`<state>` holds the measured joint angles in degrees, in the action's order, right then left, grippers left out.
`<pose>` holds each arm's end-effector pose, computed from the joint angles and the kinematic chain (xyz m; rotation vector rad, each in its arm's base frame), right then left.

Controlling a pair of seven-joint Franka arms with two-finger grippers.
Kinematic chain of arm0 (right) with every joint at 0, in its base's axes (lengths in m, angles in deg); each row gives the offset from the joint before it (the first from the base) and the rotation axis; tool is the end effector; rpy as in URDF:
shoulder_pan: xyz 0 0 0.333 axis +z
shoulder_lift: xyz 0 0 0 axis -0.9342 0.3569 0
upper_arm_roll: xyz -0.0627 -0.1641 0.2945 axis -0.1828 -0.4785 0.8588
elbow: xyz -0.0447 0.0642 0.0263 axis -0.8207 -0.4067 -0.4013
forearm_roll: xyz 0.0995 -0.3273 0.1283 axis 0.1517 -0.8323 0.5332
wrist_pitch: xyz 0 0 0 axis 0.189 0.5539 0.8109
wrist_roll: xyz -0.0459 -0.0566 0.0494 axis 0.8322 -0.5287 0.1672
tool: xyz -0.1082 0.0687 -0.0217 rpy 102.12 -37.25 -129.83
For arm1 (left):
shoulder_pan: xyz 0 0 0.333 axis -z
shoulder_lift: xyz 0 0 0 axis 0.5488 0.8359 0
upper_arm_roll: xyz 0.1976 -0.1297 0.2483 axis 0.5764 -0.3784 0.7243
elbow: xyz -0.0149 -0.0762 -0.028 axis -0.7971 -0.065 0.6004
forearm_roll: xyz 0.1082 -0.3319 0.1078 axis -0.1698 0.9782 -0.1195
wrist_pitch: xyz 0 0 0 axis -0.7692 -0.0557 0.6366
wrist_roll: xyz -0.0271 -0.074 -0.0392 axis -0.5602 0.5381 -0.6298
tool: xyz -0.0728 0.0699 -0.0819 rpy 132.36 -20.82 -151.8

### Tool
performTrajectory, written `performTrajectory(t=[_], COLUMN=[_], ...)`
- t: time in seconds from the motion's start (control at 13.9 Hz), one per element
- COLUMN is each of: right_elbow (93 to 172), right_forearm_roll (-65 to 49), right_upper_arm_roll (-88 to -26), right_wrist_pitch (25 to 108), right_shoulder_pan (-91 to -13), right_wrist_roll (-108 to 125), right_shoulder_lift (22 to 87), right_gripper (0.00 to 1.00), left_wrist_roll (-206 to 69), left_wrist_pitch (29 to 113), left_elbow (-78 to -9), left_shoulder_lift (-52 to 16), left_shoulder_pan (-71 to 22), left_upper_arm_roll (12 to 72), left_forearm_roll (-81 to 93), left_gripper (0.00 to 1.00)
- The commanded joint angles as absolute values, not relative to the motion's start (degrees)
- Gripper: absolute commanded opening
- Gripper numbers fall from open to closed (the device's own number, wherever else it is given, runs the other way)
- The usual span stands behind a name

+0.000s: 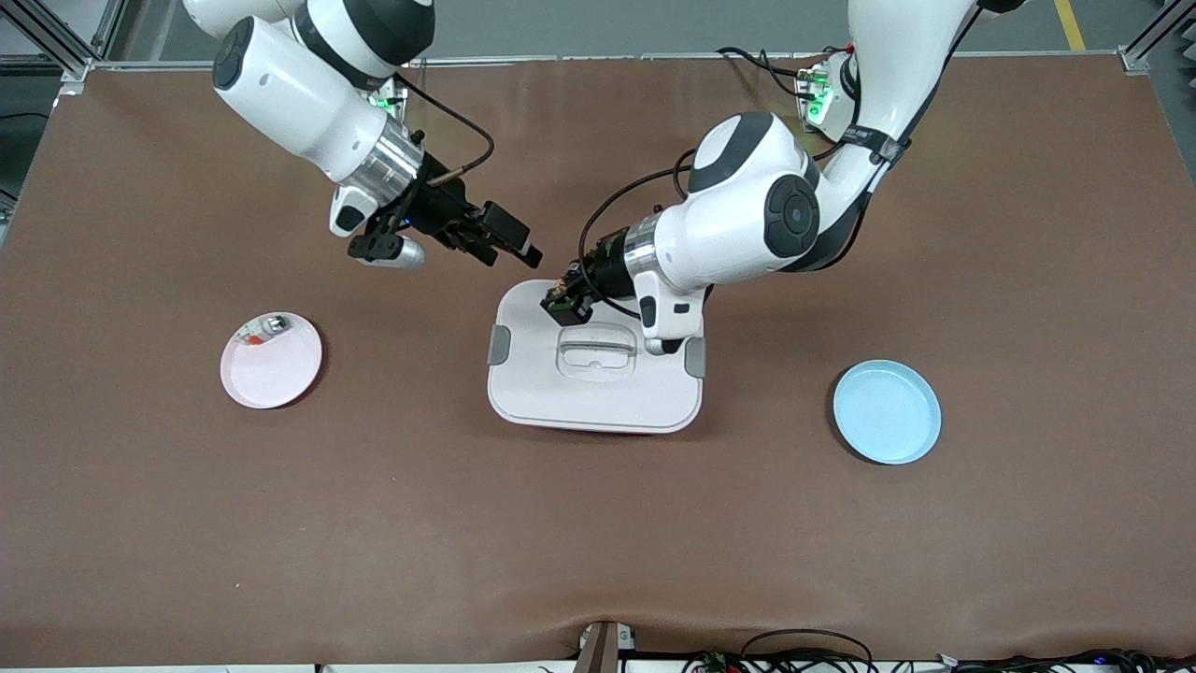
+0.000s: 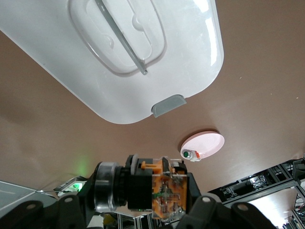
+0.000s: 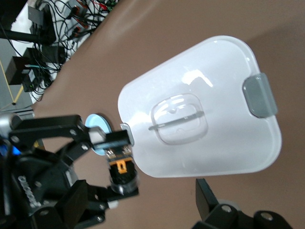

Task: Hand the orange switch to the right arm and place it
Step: 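Grasp the switch with the right gripper beside the left gripper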

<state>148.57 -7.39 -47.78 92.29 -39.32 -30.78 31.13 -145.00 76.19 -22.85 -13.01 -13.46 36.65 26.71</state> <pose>0.4792 0.3269 0.5263 -2.4044 0.5298 -0.1015 0.5443 -0.4712 0.4741 2.2459 1.2095 -0.6449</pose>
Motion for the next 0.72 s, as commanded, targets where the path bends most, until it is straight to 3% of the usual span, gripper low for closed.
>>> performTrajectory(t=[0.0,0.65], right_elbow=[146.56,146.65], right_forearm_roll=[-5.82,-5.91], right_upper_arm_roll=[-47.71,-47.62], right_wrist_pitch=[94.03,100.18], right_shoulder_pan=[-38.86,-34.9], right_wrist_roll=[-28.1,-23.96], right_shoulder_lift=[33.18,36.35], right_gripper=[1.0,1.0], left_wrist_roll=[-146.83,-148.23], left_wrist_pitch=[76.33,76.86], left_elbow=[-21.29,-20.41], left_shoulder_lift=[-11.95,-11.6], left_shoulder_pan=[-12.81,-13.25], left_upper_arm_roll=[36.73,36.99], left_forearm_roll=[27.65,29.23], left_gripper=[0.0,0.0])
